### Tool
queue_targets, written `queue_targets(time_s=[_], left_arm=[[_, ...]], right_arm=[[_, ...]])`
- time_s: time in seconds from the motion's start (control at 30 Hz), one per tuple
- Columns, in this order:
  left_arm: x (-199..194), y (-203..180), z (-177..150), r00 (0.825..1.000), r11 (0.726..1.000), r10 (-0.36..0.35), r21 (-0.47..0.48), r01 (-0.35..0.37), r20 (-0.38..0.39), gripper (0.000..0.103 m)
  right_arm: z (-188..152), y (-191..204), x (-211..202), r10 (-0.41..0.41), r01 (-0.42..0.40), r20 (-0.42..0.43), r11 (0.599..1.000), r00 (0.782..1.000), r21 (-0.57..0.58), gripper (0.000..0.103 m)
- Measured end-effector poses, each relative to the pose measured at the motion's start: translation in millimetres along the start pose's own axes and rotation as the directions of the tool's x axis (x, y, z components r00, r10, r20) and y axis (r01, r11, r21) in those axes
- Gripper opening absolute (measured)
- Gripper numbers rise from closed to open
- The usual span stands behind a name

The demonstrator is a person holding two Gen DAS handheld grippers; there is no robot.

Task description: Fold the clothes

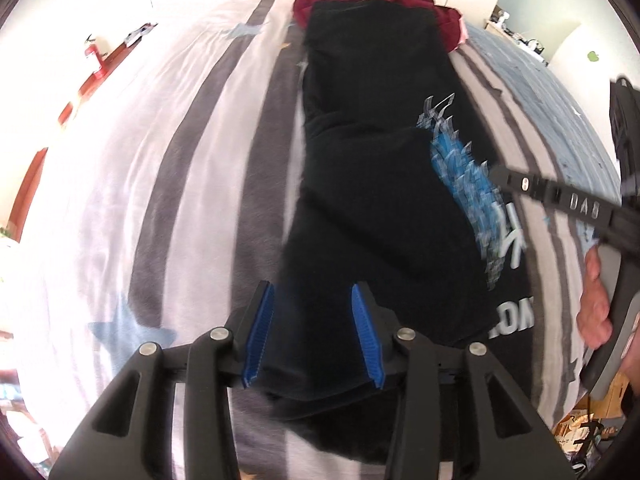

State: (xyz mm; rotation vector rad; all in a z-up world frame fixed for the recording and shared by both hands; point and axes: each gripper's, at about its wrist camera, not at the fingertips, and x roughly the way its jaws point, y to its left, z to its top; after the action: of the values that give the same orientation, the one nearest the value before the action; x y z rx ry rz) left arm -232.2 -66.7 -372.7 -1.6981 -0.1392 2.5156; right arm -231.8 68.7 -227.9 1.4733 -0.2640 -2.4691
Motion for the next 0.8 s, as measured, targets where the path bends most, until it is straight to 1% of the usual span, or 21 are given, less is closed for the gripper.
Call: queue_targets(time_s=[0.07, 0.17, 0.27, 0.33, 0.47, 0.53, 0.57, 0.6, 0.63, 0.7, 0.8], left_arm=[[7, 8, -9, 1.0, 1.0, 0.001, 0.005, -0.001, -0.029, 0.037], [14, 14, -23, 0.997, 1.0, -0.024, 0.01, 0.025, -0.071, 0.037], [18, 15, -32, 0.996, 0.999, -0.028, 0.027, 0.031, -0.084, 0.037], [19, 17, -35, 0.995, 0.999, -0.032, 0.025, 0.035, -0.089, 0.037], [23, 23, -38, 0.993, 0.999, -0.051, 0.0, 0.051, -0.106, 0.037], [23, 24, -40, 0.992, 0.999, -0.053, 0.001, 0.053, -0.111, 0.037], [23, 25, -41, 0.992, 0.999, -0.052, 0.005, 0.053, -0.112, 0.037], [22, 26, -43, 0.992, 0.999, -0.053, 0.006, 0.054, -0.115, 0.037], [23, 28, -44, 0.991, 0.998, -0.058, 0.001, 0.059, -0.119, 0.037], [24, 32, -47, 0.989, 0.998, -0.069, -0.013, 0.068, -0.129, 0.037], [23, 35, -48, 0.989, 0.997, -0.072, -0.006, 0.072, -0.132, 0.037]], right_arm=[[8, 7, 15, 0.007, -0.007, -0.008, 1.0, 1.0, -0.007, 0.042], [19, 14, 39, 0.001, -0.001, -0.032, 1.0, 0.999, -0.014, 0.043], [27, 13, 61, 0.024, -0.023, -0.063, 1.0, 0.998, 0.01, 0.043], [31, 16, 67, 0.052, -0.051, -0.069, 0.999, 0.996, 0.005, 0.043], [31, 27, 66, 0.072, -0.073, -0.058, 0.997, 0.996, -0.022, 0.043], [29, 31, 74, 0.032, -0.036, -0.082, 0.998, 0.996, -0.044, 0.043], [27, 31, 80, -0.005, 0.0, -0.096, 0.999, 0.995, -0.054, 0.04], [25, 31, 84, -0.039, 0.032, -0.107, 0.998, 0.994, -0.061, 0.033], [23, 28, 86, -0.056, 0.051, -0.106, 0.997, 0.993, -0.053, 0.03], [20, 20, 83, -0.07, 0.068, -0.091, 0.997, 0.993, -0.029, 0.03], [12, 10, 80, -0.097, 0.096, -0.073, 0.995, 0.993, -0.022, 0.03]])
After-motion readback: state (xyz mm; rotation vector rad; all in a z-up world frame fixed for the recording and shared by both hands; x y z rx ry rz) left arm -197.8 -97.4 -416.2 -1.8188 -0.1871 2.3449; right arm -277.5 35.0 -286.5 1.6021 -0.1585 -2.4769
